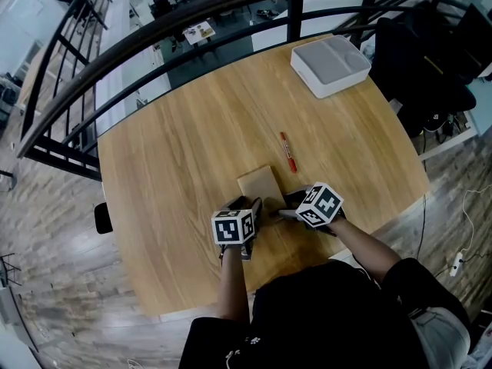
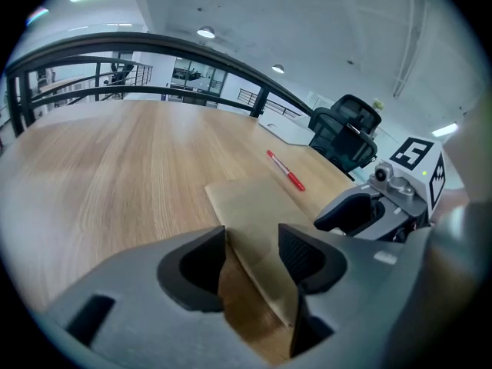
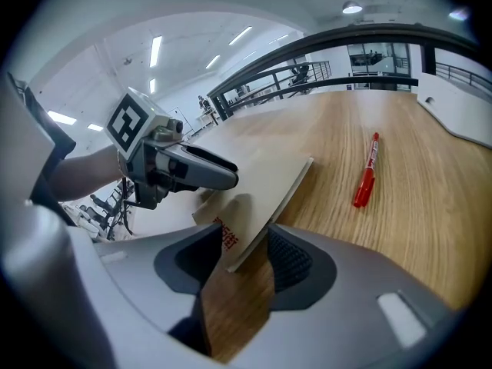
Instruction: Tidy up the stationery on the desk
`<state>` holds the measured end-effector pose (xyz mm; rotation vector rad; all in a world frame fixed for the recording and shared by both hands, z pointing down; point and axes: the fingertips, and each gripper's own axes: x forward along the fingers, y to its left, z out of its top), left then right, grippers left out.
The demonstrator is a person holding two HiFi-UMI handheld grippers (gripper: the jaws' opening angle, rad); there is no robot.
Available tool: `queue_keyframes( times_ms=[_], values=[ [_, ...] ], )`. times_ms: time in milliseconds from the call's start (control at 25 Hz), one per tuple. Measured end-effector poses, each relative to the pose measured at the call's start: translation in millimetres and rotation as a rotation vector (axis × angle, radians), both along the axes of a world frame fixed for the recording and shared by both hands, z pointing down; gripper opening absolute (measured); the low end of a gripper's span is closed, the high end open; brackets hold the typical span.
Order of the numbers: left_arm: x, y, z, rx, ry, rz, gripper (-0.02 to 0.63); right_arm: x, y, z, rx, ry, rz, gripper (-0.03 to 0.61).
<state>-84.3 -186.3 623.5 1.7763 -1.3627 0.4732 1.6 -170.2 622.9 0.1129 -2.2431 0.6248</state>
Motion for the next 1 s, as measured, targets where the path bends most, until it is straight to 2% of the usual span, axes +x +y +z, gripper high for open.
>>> queue_keyframes(
  times_ms=[280, 360, 520, 600, 680, 1000],
  values=[
    [-25.2, 3.5, -18.9, 0.078, -0.003, -0.074, 0.182, 6.0, -34.0, -20.3, 0.047, -0.068, 0.105, 0.185],
    [-33.1, 4.4, -29.3, 0.118, 0.001, -0.108, 0.140, 4.5, -42.9, -29.6, 0.069, -0.099, 0.139, 0.172],
    [-41.1, 7.0, -47.3, 0.202, 0.009, -0.174, 0.000, 3.7, -59.9, -45.5, 0.113, -0.175, 0.220, 0.103],
    [-40.1, 9.5, -55.9, 0.244, 0.022, -0.188, 0.000, 5.9, -70.2, -49.8, 0.133, -0.207, 0.267, 0.040],
    [-38.8, 12.7, -64.1, 0.275, 0.033, -0.197, 0.000, 7.9, -79.6, -51.8, 0.142, -0.228, 0.306, 0.010],
    [-45.2, 25.0, -88.2, 0.348, 0.030, -0.255, 0.000, 10.6, -111.6, -58.0, 0.184, -0.235, 0.402, 0.009]
  ],
)
